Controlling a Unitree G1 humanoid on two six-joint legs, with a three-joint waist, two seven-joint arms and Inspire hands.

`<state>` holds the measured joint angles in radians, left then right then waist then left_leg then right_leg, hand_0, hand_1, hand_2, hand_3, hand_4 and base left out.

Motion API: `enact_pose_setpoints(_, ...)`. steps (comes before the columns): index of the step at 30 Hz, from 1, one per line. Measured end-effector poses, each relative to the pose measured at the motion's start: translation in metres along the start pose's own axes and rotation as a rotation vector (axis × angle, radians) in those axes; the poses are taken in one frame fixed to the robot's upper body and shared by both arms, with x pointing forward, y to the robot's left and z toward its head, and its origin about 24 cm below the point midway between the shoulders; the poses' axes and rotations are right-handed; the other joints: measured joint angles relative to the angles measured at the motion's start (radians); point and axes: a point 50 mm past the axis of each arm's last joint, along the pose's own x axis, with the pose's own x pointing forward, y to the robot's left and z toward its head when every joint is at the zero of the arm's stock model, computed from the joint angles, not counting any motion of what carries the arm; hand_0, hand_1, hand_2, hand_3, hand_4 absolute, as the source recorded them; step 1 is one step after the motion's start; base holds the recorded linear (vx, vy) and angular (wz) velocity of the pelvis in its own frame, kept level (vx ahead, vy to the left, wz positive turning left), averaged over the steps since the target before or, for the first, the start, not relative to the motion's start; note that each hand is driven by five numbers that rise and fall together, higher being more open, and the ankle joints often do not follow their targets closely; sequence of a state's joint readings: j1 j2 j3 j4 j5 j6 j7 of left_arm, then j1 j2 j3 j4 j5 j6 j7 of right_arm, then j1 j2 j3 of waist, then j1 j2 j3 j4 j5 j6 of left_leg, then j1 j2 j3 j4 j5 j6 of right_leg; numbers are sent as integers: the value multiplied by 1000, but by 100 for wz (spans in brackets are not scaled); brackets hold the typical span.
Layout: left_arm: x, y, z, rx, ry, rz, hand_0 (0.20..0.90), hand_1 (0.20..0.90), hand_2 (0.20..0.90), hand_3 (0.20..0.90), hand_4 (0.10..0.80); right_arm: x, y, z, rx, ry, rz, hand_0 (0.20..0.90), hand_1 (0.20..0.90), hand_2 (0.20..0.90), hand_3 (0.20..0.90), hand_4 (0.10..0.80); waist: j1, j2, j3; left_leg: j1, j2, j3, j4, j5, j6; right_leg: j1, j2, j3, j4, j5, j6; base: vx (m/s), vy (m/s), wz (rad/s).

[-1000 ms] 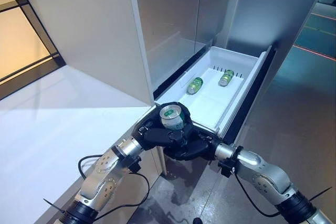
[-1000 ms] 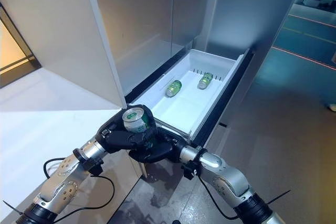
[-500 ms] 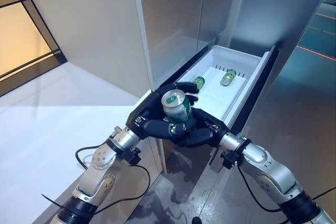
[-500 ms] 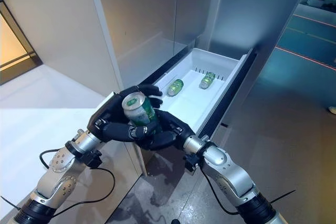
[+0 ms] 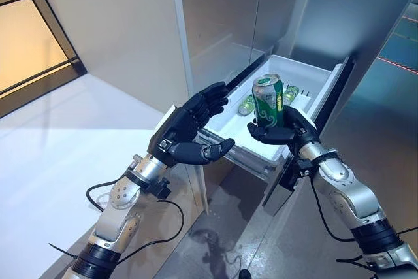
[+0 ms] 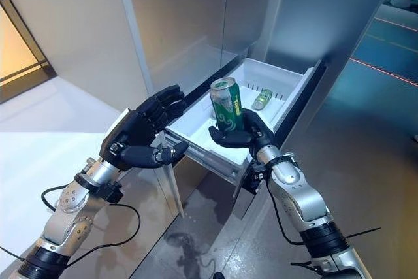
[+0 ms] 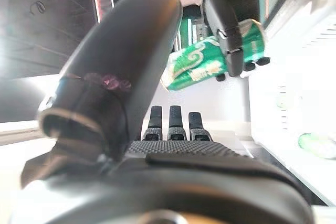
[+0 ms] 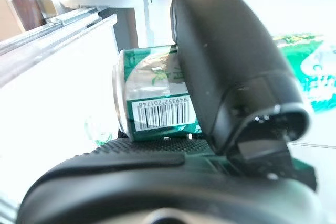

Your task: Put drinks into fridge and close the fridge

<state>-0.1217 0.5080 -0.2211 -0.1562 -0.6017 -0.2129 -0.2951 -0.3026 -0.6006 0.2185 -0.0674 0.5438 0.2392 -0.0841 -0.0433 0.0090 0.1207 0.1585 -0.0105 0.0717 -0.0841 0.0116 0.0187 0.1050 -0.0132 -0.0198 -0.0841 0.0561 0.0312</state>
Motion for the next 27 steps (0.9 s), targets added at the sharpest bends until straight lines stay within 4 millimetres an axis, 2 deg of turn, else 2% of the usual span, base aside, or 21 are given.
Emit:
enact_pose_setpoints(4, 0, -3, -17, -101, 76, 12, 900, 900, 900, 900, 800, 2, -11, -3, -38, 26, -52, 300, 300, 300, 200, 100, 27, 1, 3, 0, -2, -10, 0, 1, 1, 6, -2, -5, 0, -3, 1, 59, 0, 9)
enact_pose_setpoints(7, -2, -12, -39, -258, 170, -17, 900, 900, 900, 900, 800, 11, -34, 1, -88, 49, -133, 300, 300, 300, 200, 100, 40, 5, 16, 6, -7, -31, 0, 4, 4, 20, -9, -28, 0, -7, 4, 51, -1, 21)
enact_pose_setpoints(9, -11, -23, -57, -351, 275, -57, 900, 900, 900, 900, 800, 20, -52, 10, -116, 52, -213, 300, 300, 300, 200, 100, 46, 7, 32, 7, -11, -43, 0, 7, 5, 26, -12, -37, 0, -9, 5, 64, -4, 22)
enact_pose_setpoints(11, -24, -37, -77, -485, 388, -83, 900, 900, 900, 900, 800, 29, -70, 18, -135, 62, -275, 300, 300, 300, 200, 100, 49, 10, 44, 8, -14, -63, 0, 9, 6, 37, -16, -59, 0, -14, 8, 85, -1, 25)
enact_pose_setpoints(12, -36, -48, -92, -579, 469, -96, 900, 900, 900, 900, 800, 32, -85, 22, -147, 81, -327, 300, 300, 300, 200, 100, 56, 11, 49, 12, -15, -68, 0, 9, 7, 42, -17, -64, 0, -17, 8, 83, -5, 25)
enact_pose_setpoints(14, -54, -61, -108, -657, 571, -116, 900, 900, 900, 900, 800, 35, -104, 27, -163, 107, -390, 300, 300, 300, 200, 100, 65, 13, 56, 11, -17, -84, 0, 10, 6, 48, -20, -85, 0, -22, 9, 48, -6, 26)
enact_pose_setpoints(15, -71, -73, -121, -713, 676, -131, 900, 900, 900, 900, 800, 33, -122, 29, -180, 136, -454, 300, 300, 300, 200, 100, 73, 14, 60, 10, -19, -99, 1, 10, 7, 52, -22, -93, 0, -25, 10, 16, -7, 29)
enact_pose_setpoints(18, -104, -86, -136, -783, 808, -128, 900, 900, 900, 900, 800, 32, -142, 33, -191, 168, -530, 300, 300, 300, 200, 100, 100, 18, 71, 1, -20, -116, 2, 11, 6, 52, -23, -113, 0, -28, 10, 32, -11, 23)
enact_pose_setpoints(22, -138, -85, -155, -740, 971, -105, 900, 900, 900, 900, 800, 30, -154, 24, -241, 254, -575, 300, 300, 300, 200, 100, 122, 20, 73, -8, -24, -140, 9, 12, 5, 57, -27, -140, 0, -38, 9, 43, -17, 21)
enact_pose_setpoints(25, -162, -76, -169, -627, 1088, -45, 900, 900, 900, 900, 800, 31, -157, 20, -275, 296, -568, 300, 300, 300, 200, 100, 135, 24, 84, -24, -27, -149, 19, 13, 3, 52, -27, -153, 1, -40, 8, 40, -55, 14)
enact_pose_setpoints(27, -169, -66, -174, -505, 1128, 16, 900, 900, 900, 900, 800, 29, -159, 18, -286, 315, -573, 300, 300, 300, 200, 100, 136, 22, 99, -43, -31, -165, 33, 13, 2, 46, -28, -169, 1, -40, 7, 39, -79, 21)
